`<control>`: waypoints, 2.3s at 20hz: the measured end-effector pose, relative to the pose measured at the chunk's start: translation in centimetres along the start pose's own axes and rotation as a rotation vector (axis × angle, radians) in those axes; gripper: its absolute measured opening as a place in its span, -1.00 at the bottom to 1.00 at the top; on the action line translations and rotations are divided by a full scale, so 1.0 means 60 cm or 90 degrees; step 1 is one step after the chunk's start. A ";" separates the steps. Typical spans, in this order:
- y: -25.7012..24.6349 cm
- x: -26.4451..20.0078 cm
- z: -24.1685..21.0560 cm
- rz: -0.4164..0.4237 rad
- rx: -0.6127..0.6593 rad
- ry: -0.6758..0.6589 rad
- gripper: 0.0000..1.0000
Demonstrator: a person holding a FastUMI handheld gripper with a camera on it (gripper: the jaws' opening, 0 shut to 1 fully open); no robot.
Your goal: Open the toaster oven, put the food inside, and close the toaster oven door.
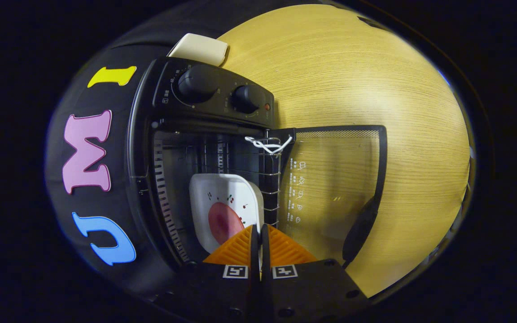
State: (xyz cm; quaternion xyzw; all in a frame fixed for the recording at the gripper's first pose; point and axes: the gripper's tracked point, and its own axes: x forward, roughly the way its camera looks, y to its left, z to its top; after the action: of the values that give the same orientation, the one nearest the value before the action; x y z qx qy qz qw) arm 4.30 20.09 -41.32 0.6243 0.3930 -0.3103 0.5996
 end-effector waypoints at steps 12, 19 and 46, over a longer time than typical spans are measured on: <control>0.016 0.024 -0.006 0.020 0.030 -0.021 -0.84; 0.013 0.002 -0.038 0.058 -0.061 0.034 0.56; -0.247 -0.094 -0.031 -0.095 -0.916 0.112 0.98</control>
State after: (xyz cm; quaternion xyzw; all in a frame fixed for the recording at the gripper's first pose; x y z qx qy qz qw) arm -11.46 20.86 -43.81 0.0699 0.5879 0.0366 0.8051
